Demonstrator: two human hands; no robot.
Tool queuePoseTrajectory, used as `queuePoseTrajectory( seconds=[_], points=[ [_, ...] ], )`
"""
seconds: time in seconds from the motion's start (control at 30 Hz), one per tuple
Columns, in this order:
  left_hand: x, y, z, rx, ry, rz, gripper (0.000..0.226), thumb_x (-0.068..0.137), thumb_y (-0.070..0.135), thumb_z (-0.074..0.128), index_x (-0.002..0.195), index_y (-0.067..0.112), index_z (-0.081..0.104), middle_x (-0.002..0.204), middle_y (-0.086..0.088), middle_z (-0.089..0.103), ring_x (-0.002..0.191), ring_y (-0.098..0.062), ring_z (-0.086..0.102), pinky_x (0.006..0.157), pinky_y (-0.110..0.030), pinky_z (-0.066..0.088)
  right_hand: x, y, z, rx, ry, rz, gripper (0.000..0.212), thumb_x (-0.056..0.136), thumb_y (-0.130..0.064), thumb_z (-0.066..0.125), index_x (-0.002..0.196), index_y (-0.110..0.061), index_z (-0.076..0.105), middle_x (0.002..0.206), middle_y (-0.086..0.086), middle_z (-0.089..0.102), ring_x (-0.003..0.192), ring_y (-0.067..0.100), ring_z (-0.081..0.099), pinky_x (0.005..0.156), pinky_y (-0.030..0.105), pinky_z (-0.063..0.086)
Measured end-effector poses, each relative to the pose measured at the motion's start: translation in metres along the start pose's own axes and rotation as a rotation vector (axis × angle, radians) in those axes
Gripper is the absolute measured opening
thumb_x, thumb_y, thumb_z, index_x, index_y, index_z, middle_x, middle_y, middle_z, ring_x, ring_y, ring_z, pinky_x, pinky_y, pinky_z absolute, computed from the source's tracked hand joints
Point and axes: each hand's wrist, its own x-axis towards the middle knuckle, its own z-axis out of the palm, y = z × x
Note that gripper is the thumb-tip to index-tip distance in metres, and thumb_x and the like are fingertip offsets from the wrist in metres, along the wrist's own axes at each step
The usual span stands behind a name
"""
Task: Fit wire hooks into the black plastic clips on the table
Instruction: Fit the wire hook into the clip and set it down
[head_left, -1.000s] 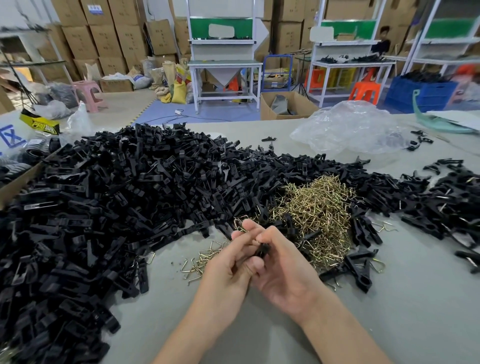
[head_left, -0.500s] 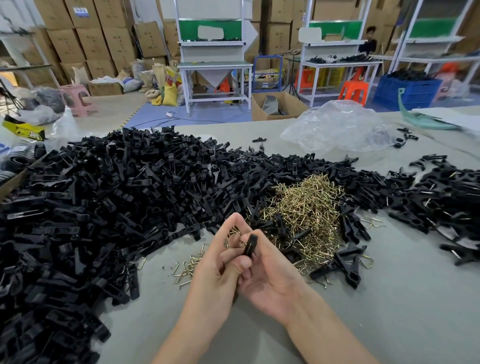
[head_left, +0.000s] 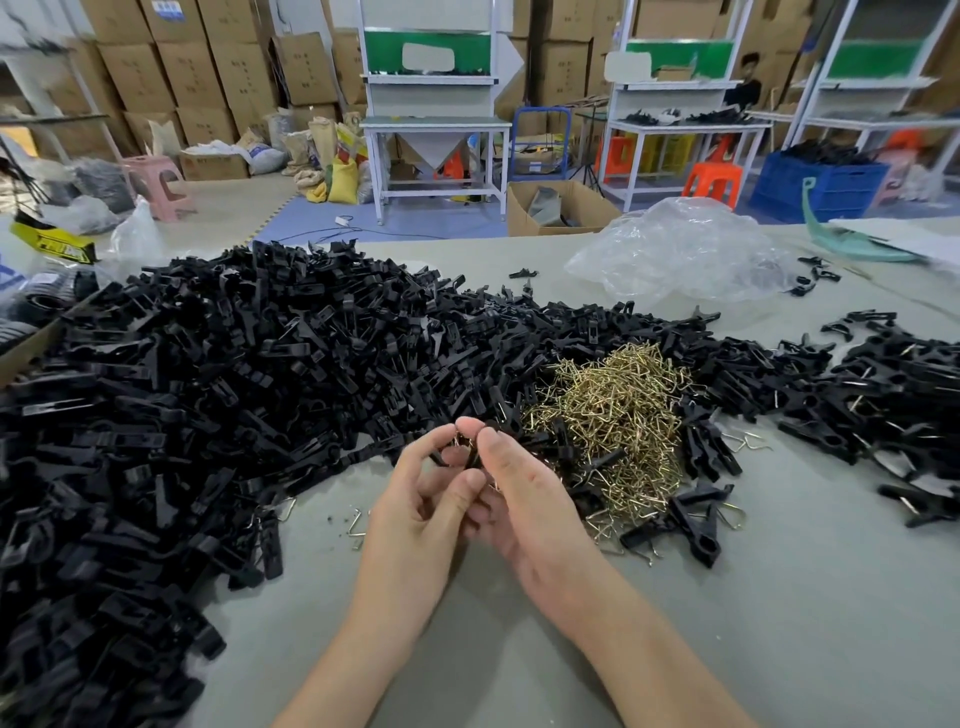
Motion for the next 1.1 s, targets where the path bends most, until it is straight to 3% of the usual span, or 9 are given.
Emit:
queuePoseTrajectory(
  seconds=[0.13, 0.27, 0.4, 0.53, 0.63, 0.8, 0.9, 1.0, 1.1],
  points=[
    [-0.001, 0.001, 0.001, 0.107, -0.090, 0.057, 0.026, 0.094, 0.031, 0.060, 0.119, 0.040, 0.062, 0.082, 0.000, 0.075, 0.069, -0.009, 0.068, 0.063, -0.016, 0.051, -0.013, -0.004, -0.007, -0.261, 0.033, -0.216, 0.024, 0.098, -0.045, 0.059, 0.098, -0.025, 0.072, 0.081, -0.001, 0.068, 0.075, 0.015, 0.061, 0.066, 0.031, 0.055],
    [-0.001, -0.005, -0.001, 0.179, 0.018, 0.045, 0.022, 0.095, 0.046, 0.050, 0.112, 0.042, 0.063, 0.074, 0.007, 0.066, 0.064, -0.006, 0.061, 0.059, -0.017, 0.049, -0.025, -0.014, -0.014, -0.293, 0.241, -0.262, 0.021, 0.097, -0.042, 0.062, 0.094, -0.024, 0.072, 0.087, 0.000, 0.072, 0.080, 0.015, 0.067, 0.078, 0.040, 0.063],
    [0.000, -0.011, -0.005, 0.198, 0.080, 0.026, 0.030, 0.104, 0.023, 0.048, 0.101, 0.049, 0.064, 0.060, 0.011, 0.048, 0.054, -0.004, 0.051, 0.053, -0.015, 0.047, -0.029, -0.082, -0.058, -0.100, 0.326, -0.359, 0.036, 0.093, -0.042, 0.063, 0.100, -0.007, 0.066, 0.088, 0.006, 0.072, 0.082, 0.021, 0.072, 0.076, 0.032, 0.062],
    [0.000, -0.010, -0.002, 0.257, 0.085, -0.005, 0.036, 0.106, 0.019, 0.042, 0.103, 0.050, 0.061, 0.059, 0.008, 0.047, 0.053, -0.008, 0.049, 0.056, -0.029, 0.047, -0.029, -0.185, -0.125, 0.246, 0.570, -0.452, 0.052, 0.097, -0.049, 0.054, 0.122, -0.004, 0.056, 0.147, 0.027, 0.048, 0.124, 0.027, 0.062, 0.107, 0.033, 0.049],
    [-0.001, -0.007, 0.002, 0.291, 0.100, 0.009, 0.032, 0.106, 0.017, 0.040, 0.110, 0.043, 0.059, 0.063, -0.003, 0.051, 0.054, -0.014, 0.048, 0.053, -0.029, 0.041, -0.039, -0.191, -0.156, 0.275, 0.626, -0.288, 0.069, 0.103, -0.040, 0.053, 0.153, 0.000, 0.027, 0.145, 0.025, 0.048, 0.126, 0.031, 0.057, 0.104, 0.034, 0.050],
    [-0.002, -0.004, 0.006, 0.292, 0.111, 0.007, 0.033, 0.104, 0.008, 0.037, 0.111, 0.034, 0.057, 0.065, -0.009, 0.047, 0.048, -0.009, 0.040, 0.042, -0.020, 0.034, -0.049, -0.110, -0.114, -0.184, 0.597, -0.273, 0.029, 0.104, -0.022, 0.051, 0.132, -0.018, 0.054, 0.108, 0.003, 0.071, 0.089, 0.015, 0.070, 0.078, 0.026, 0.059],
    [-0.006, -0.003, 0.005, 0.341, 0.120, 0.004, 0.035, 0.102, 0.005, 0.039, 0.110, 0.033, 0.059, 0.069, -0.003, 0.050, 0.052, -0.009, 0.041, 0.047, -0.022, 0.036, -0.048, -0.062, -0.063, -0.594, 0.476, -0.382, 0.028, 0.102, -0.027, 0.050, 0.126, -0.040, 0.054, 0.099, -0.020, 0.067, 0.072, -0.003, 0.060, 0.069, 0.013, 0.051],
    [-0.012, -0.004, -0.007, 0.659, 0.150, 0.168, 0.030, 0.097, 0.009, 0.048, 0.108, 0.035, 0.059, 0.094, 0.006, 0.058, 0.082, -0.009, 0.055, 0.075, -0.027, 0.043, -0.042, -0.025, -0.028, -1.049, 0.326, -0.519, 0.038, 0.101, -0.019, 0.049, 0.137, -0.032, 0.051, 0.117, -0.018, 0.061, 0.104, -0.002, 0.057, 0.090, 0.012, 0.044],
    [-0.015, -0.012, -0.025, 1.015, 0.118, 0.214, 0.041, 0.087, 0.033, 0.047, 0.115, 0.012, 0.068, 0.115, -0.011, 0.063, 0.113, -0.031, 0.056, 0.099, -0.046, 0.044, -0.030, -0.002, -0.023, -1.448, 0.217, -0.547, 0.046, 0.102, -0.020, 0.045, 0.148, -0.026, 0.042, 0.133, -0.007, 0.054, 0.120, 0.009, 0.049, 0.106, 0.026, 0.038]
  ],
)
